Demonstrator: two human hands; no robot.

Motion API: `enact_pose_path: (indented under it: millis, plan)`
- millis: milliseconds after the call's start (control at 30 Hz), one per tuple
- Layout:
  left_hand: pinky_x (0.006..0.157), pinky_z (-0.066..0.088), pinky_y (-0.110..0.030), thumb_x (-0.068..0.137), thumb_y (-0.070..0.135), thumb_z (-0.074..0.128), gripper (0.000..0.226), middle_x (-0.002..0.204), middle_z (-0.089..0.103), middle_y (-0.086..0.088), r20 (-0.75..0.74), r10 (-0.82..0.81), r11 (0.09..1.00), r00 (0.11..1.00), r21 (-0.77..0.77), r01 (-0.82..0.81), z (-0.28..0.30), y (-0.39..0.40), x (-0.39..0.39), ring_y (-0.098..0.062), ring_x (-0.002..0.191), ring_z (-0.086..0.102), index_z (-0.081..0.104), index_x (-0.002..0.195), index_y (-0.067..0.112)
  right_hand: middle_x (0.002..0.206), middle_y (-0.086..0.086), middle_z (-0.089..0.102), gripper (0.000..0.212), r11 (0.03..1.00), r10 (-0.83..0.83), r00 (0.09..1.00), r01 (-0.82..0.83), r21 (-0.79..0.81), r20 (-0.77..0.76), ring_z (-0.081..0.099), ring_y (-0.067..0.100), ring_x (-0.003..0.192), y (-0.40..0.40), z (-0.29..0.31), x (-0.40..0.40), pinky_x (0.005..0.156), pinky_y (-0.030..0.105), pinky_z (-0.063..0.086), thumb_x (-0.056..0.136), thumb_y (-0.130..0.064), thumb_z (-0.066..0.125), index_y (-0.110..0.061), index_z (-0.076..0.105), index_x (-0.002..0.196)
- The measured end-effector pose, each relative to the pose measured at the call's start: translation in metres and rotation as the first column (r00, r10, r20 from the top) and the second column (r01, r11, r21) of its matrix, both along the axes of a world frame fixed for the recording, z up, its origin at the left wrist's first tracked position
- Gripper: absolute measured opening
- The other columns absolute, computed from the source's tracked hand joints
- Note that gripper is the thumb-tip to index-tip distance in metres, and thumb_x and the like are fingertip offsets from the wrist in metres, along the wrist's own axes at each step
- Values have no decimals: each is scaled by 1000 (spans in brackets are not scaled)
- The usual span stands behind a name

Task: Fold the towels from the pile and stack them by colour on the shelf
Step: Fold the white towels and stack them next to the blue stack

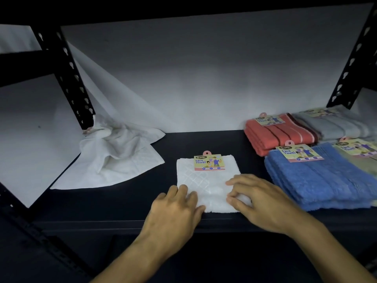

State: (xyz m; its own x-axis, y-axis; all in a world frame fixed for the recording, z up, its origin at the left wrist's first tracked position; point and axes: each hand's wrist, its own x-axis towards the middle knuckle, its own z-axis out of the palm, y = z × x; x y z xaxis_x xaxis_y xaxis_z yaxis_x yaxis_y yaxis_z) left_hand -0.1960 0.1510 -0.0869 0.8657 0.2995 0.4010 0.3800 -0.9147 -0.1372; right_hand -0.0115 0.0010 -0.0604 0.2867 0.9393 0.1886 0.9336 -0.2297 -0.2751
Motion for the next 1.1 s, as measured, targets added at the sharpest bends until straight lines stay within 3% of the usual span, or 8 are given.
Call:
enact_pose_path:
  millis: [100,167,200,233,300,367,533,1100]
  plan:
    - [57,50,-34,92,57,39,49,86,61,1,23,-20,999,1000,-33,21,6,7,-4,-21,74,57,71,93,20,135,-27,45,19,1000,-16,1000,16,14,0,33,-6,130,1,1,-5,100,15,28,95,-45,49,-36,63,105]
    - [83,52,-36,90,68,37,62,113,61,2,-45,-30,994,999,-111,25,18,12,-6,-20,102,57,65,119,21,141,-24,38,31,1000,-22,1000,22,-7,9,30,-2,133,3,5,-9,104,16,27,95,-48,47,-36,57,122]
    - [104,42,-35,89,73,35,74,138,49,4,-107,-45,985,993,-170,26,24,16,-5,-18,126,46,50,139,22,147,-21,30,44,999,-4,1000,4,-42,5,23,0,138,5,6,-11,109,18,24,94,-53,46,-34,49,134]
    - [119,22,-33,88,77,35,85,156,25,7,-185,-74,971,980,-239,28,29,21,-4,-14,145,21,26,154,23,154,-19,18,59,995,26,1000,-27,-100,-8,12,3,143,7,8,-11,115,21,18,93,-58,45,-31,36,145]
    - [119,-13,-26,88,78,33,98,159,-21,15,-356,-155,939,921,-342,25,37,28,2,-1,144,-27,-13,156,24,159,-15,-13,79,959,78,996,-84,-270,-35,-17,4,145,14,11,-12,120,26,-1,93,-62,40,-27,4,155]
    - [117,-20,-25,91,75,27,95,152,-37,14,-442,-218,934,870,-353,55,40,33,12,6,133,-41,-24,152,24,155,-8,-32,79,908,120,993,-117,-402,-16,-33,4,138,21,12,-10,117,26,-13,98,-56,33,-24,-15,152]
    - [122,-12,-32,94,72,12,86,159,-31,6,-536,-222,959,815,-269,85,28,50,41,1,141,-33,-23,153,19,153,-3,-36,69,846,136,990,-105,-523,22,-36,4,136,41,8,15,119,31,-13,104,-44,24,-19,-21,150]
    - [123,-3,-34,95,71,15,87,163,-19,2,-503,-175,957,846,-291,25,28,103,155,-7,149,-18,-11,157,16,157,3,-28,68,756,-40,989,122,-643,140,-21,15,146,100,27,99,121,38,-5,106,-38,26,-17,-19,151]
